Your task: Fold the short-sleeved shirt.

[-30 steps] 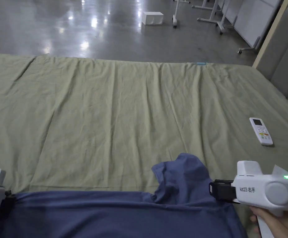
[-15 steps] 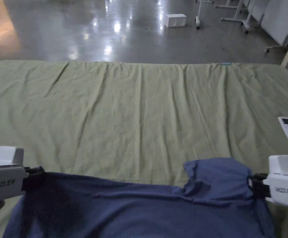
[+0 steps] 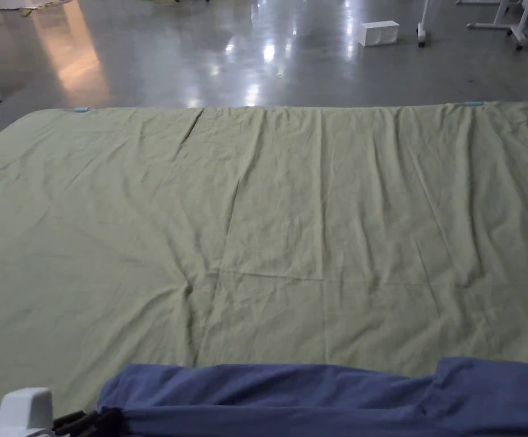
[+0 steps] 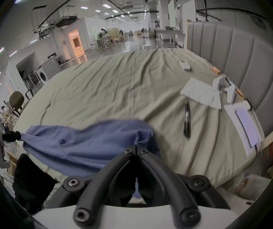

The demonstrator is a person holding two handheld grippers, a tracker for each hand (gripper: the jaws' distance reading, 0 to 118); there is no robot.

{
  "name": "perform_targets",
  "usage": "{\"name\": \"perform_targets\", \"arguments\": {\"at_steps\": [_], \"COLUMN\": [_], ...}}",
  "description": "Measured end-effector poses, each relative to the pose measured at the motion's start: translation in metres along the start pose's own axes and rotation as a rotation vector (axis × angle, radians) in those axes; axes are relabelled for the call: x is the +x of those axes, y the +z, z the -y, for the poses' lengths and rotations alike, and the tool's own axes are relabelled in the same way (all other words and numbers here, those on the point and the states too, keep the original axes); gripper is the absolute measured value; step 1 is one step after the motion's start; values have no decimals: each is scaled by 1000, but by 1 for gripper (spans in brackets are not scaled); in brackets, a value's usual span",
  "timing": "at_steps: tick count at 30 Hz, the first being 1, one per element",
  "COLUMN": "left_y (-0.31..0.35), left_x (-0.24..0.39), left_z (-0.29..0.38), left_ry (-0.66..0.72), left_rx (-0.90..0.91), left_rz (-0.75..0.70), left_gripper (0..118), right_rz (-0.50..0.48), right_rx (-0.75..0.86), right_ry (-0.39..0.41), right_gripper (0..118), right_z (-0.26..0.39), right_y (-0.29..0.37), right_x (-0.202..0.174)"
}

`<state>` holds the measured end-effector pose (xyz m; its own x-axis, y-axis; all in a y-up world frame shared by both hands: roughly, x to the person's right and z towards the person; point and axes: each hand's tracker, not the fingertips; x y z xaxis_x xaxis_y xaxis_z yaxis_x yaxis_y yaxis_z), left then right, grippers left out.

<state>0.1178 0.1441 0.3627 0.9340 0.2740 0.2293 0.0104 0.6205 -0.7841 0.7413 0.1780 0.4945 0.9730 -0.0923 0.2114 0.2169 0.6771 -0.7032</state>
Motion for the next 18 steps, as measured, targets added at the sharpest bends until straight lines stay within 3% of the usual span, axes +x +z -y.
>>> {"name": "perform_targets", "arguments": {"at_steps": [2,4,6,8,9,13,18], "left_y": [-15,-27,-30,-18,-11,46,149], "left_x": [-7,-9,-12,-15,-17,-10,59], "left_z": [12,18,17,13,10,-13,-36], "left_ry": [0,-8,-27,-27,-45,-73,-66], "left_rx": [-4,1,-9,17,67,218,541], "left_rz": [-3,-5,-20,-16,-31,-125,-222], "left_gripper": [11,39,45,82,94,94,94], "right_rz": [18,19,39,49,65,98,90], "right_rx": [-37,-60,-71,-61,-51,121,446], "right_ry": [10,15,20,18,10,-83,-181], "right_gripper": [1,6,10,47,63,63,69], "right_z": [14,22,29,34,34,23,-1], "right_y": [-14,-28,-36,-33,-29,18,108], "right_x": [-3,-1,-2,2,3,10,-20]}}
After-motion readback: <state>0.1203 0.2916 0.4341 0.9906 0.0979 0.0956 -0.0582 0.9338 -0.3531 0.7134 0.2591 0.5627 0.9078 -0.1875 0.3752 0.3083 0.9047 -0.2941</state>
